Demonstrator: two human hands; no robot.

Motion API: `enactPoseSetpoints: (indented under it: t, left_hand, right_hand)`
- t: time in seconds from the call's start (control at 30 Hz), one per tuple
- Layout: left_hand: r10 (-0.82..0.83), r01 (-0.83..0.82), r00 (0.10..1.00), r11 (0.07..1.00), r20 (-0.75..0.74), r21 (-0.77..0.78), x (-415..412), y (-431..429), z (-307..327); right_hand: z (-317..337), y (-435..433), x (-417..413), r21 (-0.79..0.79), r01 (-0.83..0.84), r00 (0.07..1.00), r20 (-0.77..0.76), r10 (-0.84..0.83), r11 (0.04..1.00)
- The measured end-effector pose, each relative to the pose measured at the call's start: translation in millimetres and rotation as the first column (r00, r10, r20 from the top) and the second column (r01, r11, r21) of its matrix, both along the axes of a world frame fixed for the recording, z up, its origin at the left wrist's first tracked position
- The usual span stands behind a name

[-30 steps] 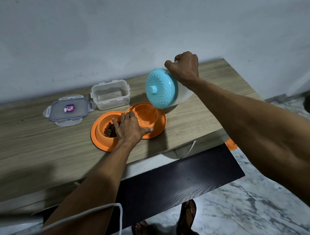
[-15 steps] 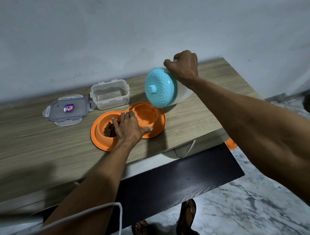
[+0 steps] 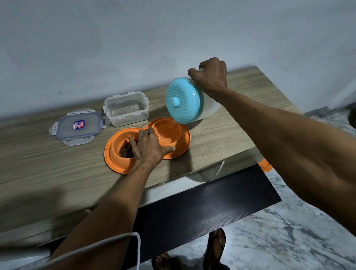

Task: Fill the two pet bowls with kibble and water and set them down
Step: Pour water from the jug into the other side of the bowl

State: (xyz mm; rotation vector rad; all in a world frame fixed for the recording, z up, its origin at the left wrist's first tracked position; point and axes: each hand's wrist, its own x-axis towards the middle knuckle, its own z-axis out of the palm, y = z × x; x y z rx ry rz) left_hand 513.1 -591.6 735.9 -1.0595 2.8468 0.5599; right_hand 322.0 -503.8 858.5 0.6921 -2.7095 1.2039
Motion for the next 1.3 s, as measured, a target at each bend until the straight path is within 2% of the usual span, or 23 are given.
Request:
enactPoseSetpoints:
  t: [0.3, 0.5, 0.63, 0.77, 0.97, 1.3]
  left_hand:
    - [0.003, -0.003, 1.0, 1.0, 0.009, -0.008, -0.3, 0.0, -0.5]
    - [0.003, -0.003, 1.0, 1.0, 0.016, -0.004, -0.4, -0.5, 0.4]
    - [0.009, -0.009, 1.0, 1.0, 0.021, -0.009, -1.4, 0.0, 1.8]
    - [0.014, -0.014, 1.0, 1.0, 0.019, -0.013, -1.9, 0.2, -0.2]
    - [0.02, -0.019, 1.0, 1.0, 0.021, -0.022, -2.9, -0.2, -2.7]
    - [0.019, -0.02, 0.999, 0.999, -0.033, -0.039, 0.0, -0.6, -4.9]
  right_hand:
    - [-7.9, 4.2, -5.6, -0.044, 0.05, 0.997, 0.056, -0.047, 0.998]
    - [-29.8, 20.1, -18.0, -0.198, 0.239, 0.931, 0.324, -0.167, 0.951]
    - [-43.7, 25.3, -30.2, -0.341, 0.419, 0.824, 0.532, -0.195, 0.841]
    - [-56.4, 21.7, -44.3, -0.415, 0.506, 0.743, 0.655, -0.138, 0.756]
    - [-79.6, 10.8, -72.5, -0.434, 0.601, 0.663, 0.74, -0.115, 0.671]
    - [-86.1, 1.8, -76.3, -0.439, 0.638, 0.61, 0.789, -0.068, 0.632]
